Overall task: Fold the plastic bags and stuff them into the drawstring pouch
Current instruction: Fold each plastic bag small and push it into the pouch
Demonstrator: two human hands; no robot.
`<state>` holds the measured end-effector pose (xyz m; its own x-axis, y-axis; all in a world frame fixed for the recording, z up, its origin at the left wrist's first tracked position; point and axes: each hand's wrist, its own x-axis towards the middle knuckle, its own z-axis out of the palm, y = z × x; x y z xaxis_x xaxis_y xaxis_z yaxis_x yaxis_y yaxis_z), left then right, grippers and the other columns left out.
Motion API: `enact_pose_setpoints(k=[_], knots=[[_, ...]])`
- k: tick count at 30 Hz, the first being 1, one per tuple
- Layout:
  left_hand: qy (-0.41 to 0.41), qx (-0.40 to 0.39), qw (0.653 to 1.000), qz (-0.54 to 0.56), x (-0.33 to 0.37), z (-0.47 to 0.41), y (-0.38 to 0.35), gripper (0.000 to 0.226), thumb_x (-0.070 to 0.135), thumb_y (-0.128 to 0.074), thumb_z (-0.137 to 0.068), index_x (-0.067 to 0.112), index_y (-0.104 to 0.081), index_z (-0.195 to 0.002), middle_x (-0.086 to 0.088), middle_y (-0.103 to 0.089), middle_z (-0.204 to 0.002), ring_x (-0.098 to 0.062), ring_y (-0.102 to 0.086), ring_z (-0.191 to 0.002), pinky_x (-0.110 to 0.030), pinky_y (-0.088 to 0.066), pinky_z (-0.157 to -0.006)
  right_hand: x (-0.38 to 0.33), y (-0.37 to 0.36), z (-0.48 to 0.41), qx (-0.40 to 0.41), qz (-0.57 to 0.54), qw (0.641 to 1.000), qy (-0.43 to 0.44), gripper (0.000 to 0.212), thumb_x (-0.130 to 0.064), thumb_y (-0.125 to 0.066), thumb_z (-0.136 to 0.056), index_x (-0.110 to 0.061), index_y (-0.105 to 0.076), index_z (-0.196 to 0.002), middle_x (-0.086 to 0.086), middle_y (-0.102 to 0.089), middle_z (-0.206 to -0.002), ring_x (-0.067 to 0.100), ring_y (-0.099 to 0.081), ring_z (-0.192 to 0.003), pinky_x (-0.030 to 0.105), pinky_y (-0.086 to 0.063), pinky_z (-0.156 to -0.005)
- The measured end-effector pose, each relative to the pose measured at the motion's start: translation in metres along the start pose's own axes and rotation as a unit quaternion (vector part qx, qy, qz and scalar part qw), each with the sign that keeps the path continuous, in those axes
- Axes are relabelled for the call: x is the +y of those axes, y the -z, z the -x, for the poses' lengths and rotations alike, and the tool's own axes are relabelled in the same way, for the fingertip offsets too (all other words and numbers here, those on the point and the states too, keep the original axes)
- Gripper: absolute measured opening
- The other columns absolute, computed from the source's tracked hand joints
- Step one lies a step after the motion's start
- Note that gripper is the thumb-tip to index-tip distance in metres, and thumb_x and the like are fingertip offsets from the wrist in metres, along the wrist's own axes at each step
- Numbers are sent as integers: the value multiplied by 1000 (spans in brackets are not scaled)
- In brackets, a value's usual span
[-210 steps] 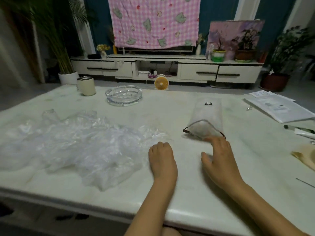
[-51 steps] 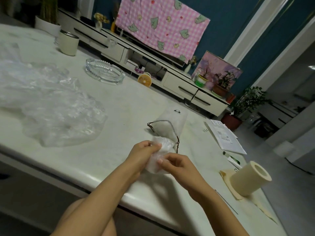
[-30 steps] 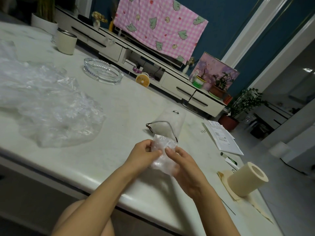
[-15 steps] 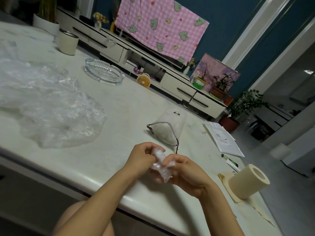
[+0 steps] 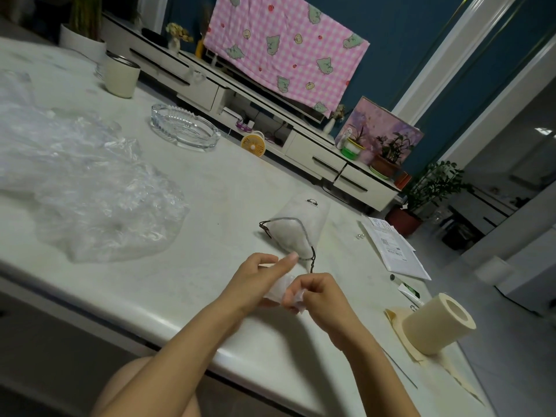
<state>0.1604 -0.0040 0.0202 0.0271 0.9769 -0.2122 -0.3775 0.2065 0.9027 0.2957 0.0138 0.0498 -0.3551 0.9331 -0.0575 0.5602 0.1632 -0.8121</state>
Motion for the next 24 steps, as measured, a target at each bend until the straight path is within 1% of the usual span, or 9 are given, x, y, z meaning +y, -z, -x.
enact_pose_setpoints(k=[3, 5, 8, 11, 14, 16, 19, 21, 24], knots=[[-38, 54, 995, -74, -5, -4, 1, 29, 31, -64, -87, 13, -56, -108, -8, -59, -110, -19, -61, -90, -25, -52, -67, 4, -10, 1, 23, 14, 999, 28, 48, 12, -37, -64, -25, -63, -48, -7, -55, -50, 7, -50, -54, 17, -39, -57], [-57, 67, 988, -127, -8, -6, 4, 24, 32, -60, -90, 12, -57, -103, -6, -61, -106, -17, -58, -88, -25, -49, -67, 9, -13, 2, 45, 7, 998, 42, 40, 0, -37, -56, -28, -65, -49, -6, -59, -55, 8, -53, -57, 18, -41, -59], [-72, 42, 983, -164, -10, -6, 4, 24, 37, -55, -92, 13, -56, -92, 1, -57, -86, -13, -56, -76, -23, -47, -63, 13, -13, 0, 74, -20, 996, 55, 41, -3, -36, -52, -29, -68, -51, -4, -65, -67, 6, -57, -62, 18, -43, -62], [-111, 59, 979, -162, -8, -4, 4, 20, 22, -55, -94, 16, -53, -74, 2, -53, -72, -8, -51, -59, -19, -49, -53, 8, -11, 3, 55, -43, 996, 63, 42, -3, -37, -53, -28, -71, -56, 6, -66, -81, 8, -61, -70, 19, -46, -64], [-140, 110, 973, -143, -9, -8, 8, 14, 15, -58, -92, 12, -61, -78, -1, -59, -71, -15, -58, -60, -37, -57, -69, 2, -2, 8, -8, -36, 997, 67, 41, -3, -42, -60, -25, -76, -65, 3, -68, -92, 11, -63, -87, 20, -48, -74], [-167, 145, 961, -169, -9, -10, 10, 13, 16, -60, -90, 10, -62, -79, 1, -59, -69, -20, -59, -68, -39, -55, -74, -4, 8, 11, -37, -34, 998, 45, 36, -4, -46, -60, -22, -77, -66, -7, -69, -88, 9, -62, -85, 19, -46, -74], [-227, 173, 936, -206, -5, -8, 12, 13, 15, -60, -90, 9, -61, -78, 4, -55, -67, -17, -51, -67, -14, -42, -65, -11, 19, 6, 47, -76, 995, 38, 28, -7, -50, -61, -16, -74, -72, -5, -73, -82, 8, -62, -77, 18, -46, -69], [-256, 152, 927, -229, -5, -7, 11, 13, 14, -61, -90, 5, -62, -80, 0, -60, -71, -16, -52, -69, -12, -37, -62, -14, 17, 1, 86, -81, 992, 32, 16, -6, -60, -81, -16, -69, -90, -3, -72, -88, 8, -64, -79, 19, -48, -70], [-265, 112, 924, -250, -8, -7, 9, 12, 15, -60, -90, 5, -65, -85, -2, -64, -78, -17, -56, -75, -14, -38, -64, -15, 7, -3, -6, -15, 1000, -10, 12, -14, -65, -88, -20, -63, -98, -5, -69, -82, 3, -63, -72, 14, -46, -64]])
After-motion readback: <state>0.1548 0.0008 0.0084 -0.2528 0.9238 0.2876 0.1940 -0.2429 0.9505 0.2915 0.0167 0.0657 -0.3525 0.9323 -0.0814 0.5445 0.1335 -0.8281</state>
